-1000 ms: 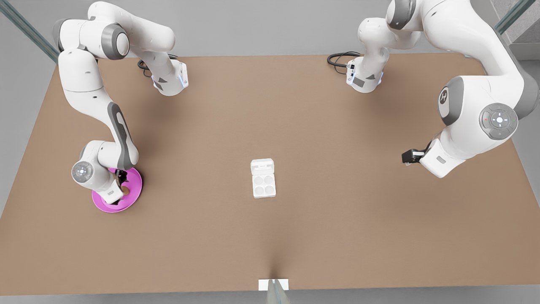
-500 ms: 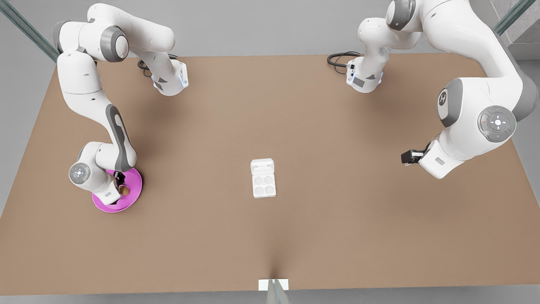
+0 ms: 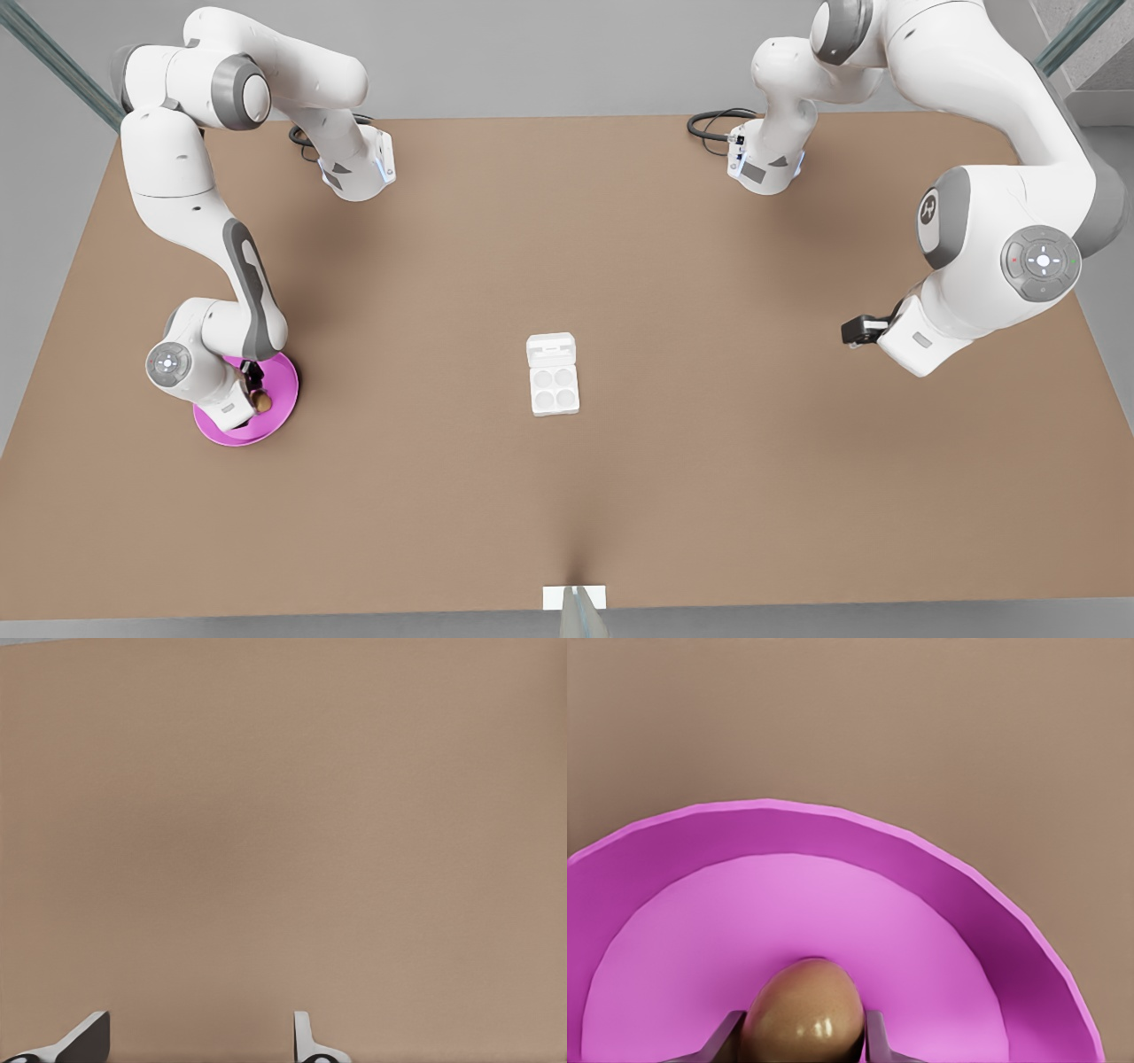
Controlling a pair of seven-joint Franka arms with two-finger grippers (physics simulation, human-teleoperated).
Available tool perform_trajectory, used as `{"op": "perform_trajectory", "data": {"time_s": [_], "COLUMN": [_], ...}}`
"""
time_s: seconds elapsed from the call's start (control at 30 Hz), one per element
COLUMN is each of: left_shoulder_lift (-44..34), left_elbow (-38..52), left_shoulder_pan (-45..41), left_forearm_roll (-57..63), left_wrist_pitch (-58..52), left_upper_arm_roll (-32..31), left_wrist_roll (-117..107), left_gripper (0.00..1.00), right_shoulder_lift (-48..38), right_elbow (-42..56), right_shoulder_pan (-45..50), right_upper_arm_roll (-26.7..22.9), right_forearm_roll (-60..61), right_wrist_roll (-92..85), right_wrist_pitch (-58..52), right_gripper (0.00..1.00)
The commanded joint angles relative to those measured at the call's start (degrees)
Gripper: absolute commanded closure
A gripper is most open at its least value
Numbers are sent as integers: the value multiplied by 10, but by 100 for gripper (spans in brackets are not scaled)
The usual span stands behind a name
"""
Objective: Pack egg into the box and close the box lid
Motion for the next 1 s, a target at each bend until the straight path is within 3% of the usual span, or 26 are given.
{"op": "perform_trajectory", "data": {"time_s": [0.0,0.67,0.83,0.97], "left_shoulder_lift": [1,1,0,0], "left_elbow": [0,0,0,0], "left_shoulder_pan": [0,0,0,0], "left_forearm_roll": [0,-1,-1,-2], "left_wrist_pitch": [0,-3,-4,-7], "left_upper_arm_roll": [0,0,0,0], "left_wrist_roll": [0,0,0,0], "left_gripper": [0,0,0,0], "right_shoulder_lift": [0,-4,3,40], "right_elbow": [0,14,122,191], "right_shoulder_pan": [0,4,16,106], "right_upper_arm_roll": [0,1,20,26], "right_forearm_roll": [0,1,25,48], "right_wrist_roll": [0,6,36,149], "right_wrist_pitch": [0,-10,-109,-111], "right_gripper": [43,45,44,44]}}
